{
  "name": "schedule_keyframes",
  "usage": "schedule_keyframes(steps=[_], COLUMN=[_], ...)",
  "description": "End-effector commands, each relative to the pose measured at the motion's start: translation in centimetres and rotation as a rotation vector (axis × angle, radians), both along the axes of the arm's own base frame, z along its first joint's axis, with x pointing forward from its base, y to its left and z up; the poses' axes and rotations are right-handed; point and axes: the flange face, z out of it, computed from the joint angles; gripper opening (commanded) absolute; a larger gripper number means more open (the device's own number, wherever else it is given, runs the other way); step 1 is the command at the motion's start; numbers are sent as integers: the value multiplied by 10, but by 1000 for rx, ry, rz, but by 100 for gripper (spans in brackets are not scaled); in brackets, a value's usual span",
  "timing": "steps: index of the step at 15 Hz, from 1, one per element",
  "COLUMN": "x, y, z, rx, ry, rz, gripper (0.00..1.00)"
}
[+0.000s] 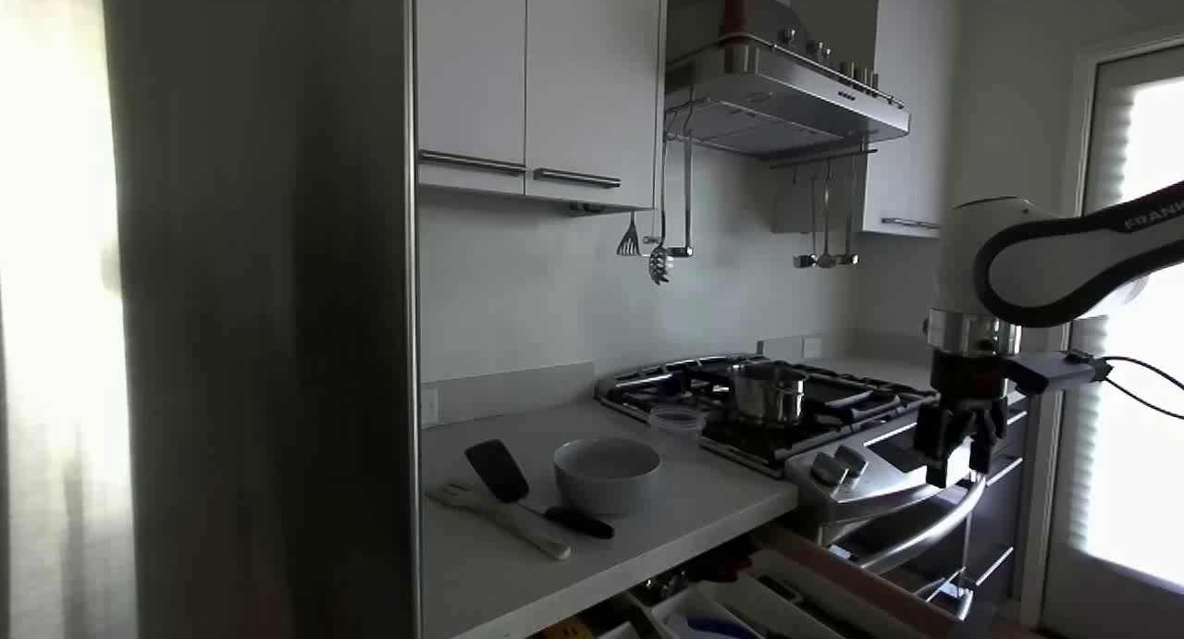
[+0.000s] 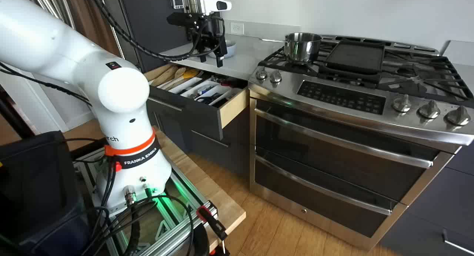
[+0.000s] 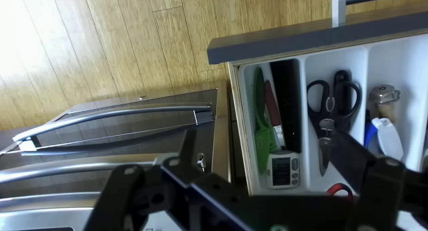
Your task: Move a knife from the drawer to the counter
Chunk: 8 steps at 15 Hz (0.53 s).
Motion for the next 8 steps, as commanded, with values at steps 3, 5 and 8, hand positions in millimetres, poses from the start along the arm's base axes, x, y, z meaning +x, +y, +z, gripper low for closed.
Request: schedule_keyframes(steps=[3,5,8], x=[0,0,0], y=[0,0,0], z=[0,0,0], rx=[0,0,0], ry=[2,2,2], rz=[0,0,0], gripper=[100,100,100])
